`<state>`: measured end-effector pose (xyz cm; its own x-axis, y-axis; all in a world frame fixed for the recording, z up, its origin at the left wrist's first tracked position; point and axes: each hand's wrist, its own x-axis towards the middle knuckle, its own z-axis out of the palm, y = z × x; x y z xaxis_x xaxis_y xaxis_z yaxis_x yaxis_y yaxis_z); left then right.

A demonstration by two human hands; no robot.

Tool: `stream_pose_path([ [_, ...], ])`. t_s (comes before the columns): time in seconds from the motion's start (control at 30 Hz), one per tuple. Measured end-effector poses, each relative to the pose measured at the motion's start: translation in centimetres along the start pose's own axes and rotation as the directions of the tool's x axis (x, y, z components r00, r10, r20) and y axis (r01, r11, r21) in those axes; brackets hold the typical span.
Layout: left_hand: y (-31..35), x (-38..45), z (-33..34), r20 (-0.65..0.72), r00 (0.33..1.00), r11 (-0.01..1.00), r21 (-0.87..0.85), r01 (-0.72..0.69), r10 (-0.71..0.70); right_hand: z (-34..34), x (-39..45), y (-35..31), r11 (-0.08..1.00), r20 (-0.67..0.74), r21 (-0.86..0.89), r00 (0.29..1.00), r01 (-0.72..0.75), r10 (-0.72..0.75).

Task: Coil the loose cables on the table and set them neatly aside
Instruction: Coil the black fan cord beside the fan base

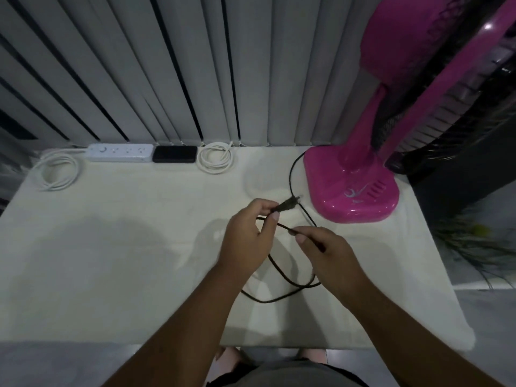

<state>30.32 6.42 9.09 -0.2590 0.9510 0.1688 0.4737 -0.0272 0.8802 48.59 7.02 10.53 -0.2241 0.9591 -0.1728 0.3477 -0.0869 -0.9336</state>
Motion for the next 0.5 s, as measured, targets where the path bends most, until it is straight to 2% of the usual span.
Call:
stream_pose_path([
  [0.07, 0.0, 0.0, 0.4, 0.121, 0.991, 0.998, -0.003, 0.057, -0.057, -0.7, 0.3, -0.4, 0.996, -0.027, -0.027, 0.996, 0.084, -0.085],
  [0.13, -0.1, -0.4, 0.6, 0.179, 0.982, 0.997, -0.01, 0.071, -0.068, -1.1, 0.7, -0.6, 0.989, -0.053, -0.057, 0.989, 0.134, -0.137],
  [0.23, 0.1, -1.2, 0.6, 0.272, 0.96, 0.995, -0.048, 0.084, -0.068, -1.6, 1.4, -0.9, 0.988, -0.094, -0.029, 0.984, 0.15, -0.153],
  [0.3, 0.4, -1.5, 0.6, 0.31, 0.945, 0.989, -0.069, 0.127, -0.099, -2.0, 2.0, -1.0, 0.995, -0.056, 0.086, 0.997, 0.048, -0.044],
  [0.4, 1.0, -1.4, 0.3, 0.26, 0.947, 0.952, -0.19, 0.241, -0.188, -2.4, 2.5, -0.7, 0.94, 0.113, 0.279, 0.979, -0.194, 0.169],
  [0.5, 1.9, -1.0, 0.2, 0.241, 0.918, 0.868, -0.318, 0.382, -0.316, -1.9, 2.0, -0.4, 0.873, 0.199, 0.412, 0.961, -0.261, 0.194],
])
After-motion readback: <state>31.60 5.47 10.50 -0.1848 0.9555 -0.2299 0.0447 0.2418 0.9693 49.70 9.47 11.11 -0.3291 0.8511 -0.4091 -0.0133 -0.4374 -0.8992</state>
